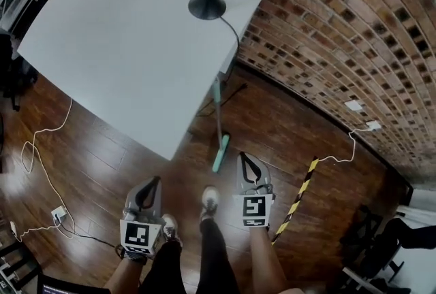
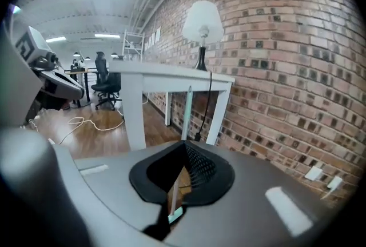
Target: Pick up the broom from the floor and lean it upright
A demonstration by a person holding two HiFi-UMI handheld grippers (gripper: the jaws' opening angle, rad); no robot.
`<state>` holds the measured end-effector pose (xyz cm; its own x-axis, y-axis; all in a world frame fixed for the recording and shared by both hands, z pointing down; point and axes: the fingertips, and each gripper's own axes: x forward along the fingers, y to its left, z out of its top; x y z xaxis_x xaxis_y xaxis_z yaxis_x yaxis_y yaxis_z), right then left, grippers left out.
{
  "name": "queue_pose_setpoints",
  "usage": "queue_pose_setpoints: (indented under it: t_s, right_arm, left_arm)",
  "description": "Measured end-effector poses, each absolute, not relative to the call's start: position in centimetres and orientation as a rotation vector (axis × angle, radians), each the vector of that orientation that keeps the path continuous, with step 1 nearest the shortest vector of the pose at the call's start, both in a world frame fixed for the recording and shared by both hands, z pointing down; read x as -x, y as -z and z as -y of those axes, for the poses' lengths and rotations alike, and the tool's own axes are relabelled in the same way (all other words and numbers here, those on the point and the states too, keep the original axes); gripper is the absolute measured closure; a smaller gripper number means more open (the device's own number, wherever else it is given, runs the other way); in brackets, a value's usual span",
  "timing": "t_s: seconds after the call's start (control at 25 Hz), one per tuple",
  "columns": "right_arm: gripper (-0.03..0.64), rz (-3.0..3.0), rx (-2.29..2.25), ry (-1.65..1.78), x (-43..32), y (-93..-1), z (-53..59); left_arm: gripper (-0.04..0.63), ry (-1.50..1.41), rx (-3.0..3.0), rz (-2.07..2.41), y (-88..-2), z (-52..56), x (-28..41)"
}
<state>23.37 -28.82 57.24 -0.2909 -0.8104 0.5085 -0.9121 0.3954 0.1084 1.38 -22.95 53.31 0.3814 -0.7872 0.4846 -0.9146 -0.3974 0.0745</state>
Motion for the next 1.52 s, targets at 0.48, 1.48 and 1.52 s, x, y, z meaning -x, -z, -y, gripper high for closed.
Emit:
queue_pose_setpoints:
  t_s: [0.48,1.48,1.52]
  right_arm:
    - [0.604,2.114,-1.605,-0.299,-26.4,-34.8,19.6]
    - [0.604,2.252,-1.913,-0.037,-19.3,-18.7,5.0]
    - [0.604,2.258,-1.912,-0.036,-19.5,-18.4,5.1]
  left_arm:
    - [0.593,-0.445,-2.609,1.501,-34.5,21.9,0.8]
    - [0.592,-0.294,-2.845,1.41,-19.6,10.5,7.0]
    - [0.592,-0.268,-2.844,1.406,-19.1,10.3,6.4]
